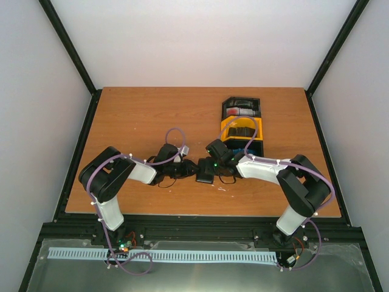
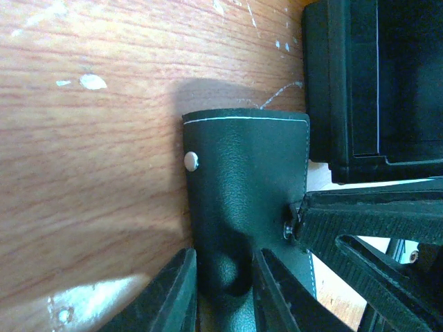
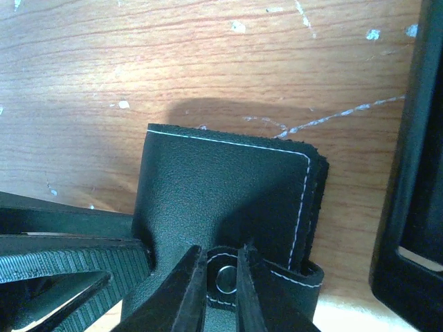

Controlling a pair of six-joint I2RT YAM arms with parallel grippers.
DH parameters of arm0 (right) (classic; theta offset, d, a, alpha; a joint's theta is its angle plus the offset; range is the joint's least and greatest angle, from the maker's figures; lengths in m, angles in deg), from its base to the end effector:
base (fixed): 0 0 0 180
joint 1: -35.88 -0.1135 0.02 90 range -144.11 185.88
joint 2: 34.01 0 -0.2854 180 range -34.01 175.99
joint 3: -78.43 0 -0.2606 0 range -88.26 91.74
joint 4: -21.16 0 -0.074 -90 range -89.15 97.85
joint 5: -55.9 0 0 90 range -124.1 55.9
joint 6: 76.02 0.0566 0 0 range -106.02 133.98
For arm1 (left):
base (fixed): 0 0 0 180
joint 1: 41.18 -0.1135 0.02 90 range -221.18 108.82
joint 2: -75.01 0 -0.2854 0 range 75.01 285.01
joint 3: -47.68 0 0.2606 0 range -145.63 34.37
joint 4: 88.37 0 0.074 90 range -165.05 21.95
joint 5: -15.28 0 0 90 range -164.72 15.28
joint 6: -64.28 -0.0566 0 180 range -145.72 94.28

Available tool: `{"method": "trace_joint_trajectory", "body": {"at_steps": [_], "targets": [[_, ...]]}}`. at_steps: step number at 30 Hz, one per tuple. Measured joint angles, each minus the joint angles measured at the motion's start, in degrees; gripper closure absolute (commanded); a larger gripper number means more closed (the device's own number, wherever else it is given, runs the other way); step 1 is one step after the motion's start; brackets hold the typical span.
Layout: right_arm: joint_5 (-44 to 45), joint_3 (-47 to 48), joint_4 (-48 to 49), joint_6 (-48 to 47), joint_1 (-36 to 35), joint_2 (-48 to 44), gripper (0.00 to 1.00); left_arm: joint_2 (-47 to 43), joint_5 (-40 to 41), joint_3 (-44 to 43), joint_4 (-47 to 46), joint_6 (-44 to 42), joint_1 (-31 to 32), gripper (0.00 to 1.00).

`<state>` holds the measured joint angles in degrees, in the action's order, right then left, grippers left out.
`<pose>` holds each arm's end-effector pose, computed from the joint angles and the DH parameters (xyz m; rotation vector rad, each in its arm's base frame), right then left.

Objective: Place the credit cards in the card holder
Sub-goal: Close the card holder at the center of the board.

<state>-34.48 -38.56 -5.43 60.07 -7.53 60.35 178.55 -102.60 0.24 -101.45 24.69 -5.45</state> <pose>0.2421 0.2295 0.1518 0.0605 2.6949 0.5516 0.2466 -0.2100 0.0900 -0.0537 2.5982 -1.2353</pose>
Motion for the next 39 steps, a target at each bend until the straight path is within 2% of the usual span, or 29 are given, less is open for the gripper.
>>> {"method": "trace_joint_trajectory", "body": {"at_steps": [15,39], "targets": [[-0.7,0.3,0.0,-1.5,0.2,0.5,0.92,0.0,0.0,0.0,0.0,0.0,0.0,0.75],[-2.4,3.4,-4.7,-4.8,0.3,2.0,0.94,0.4,-0.5,-0.4,0.0,0.0,-0.1,0.75]]}}
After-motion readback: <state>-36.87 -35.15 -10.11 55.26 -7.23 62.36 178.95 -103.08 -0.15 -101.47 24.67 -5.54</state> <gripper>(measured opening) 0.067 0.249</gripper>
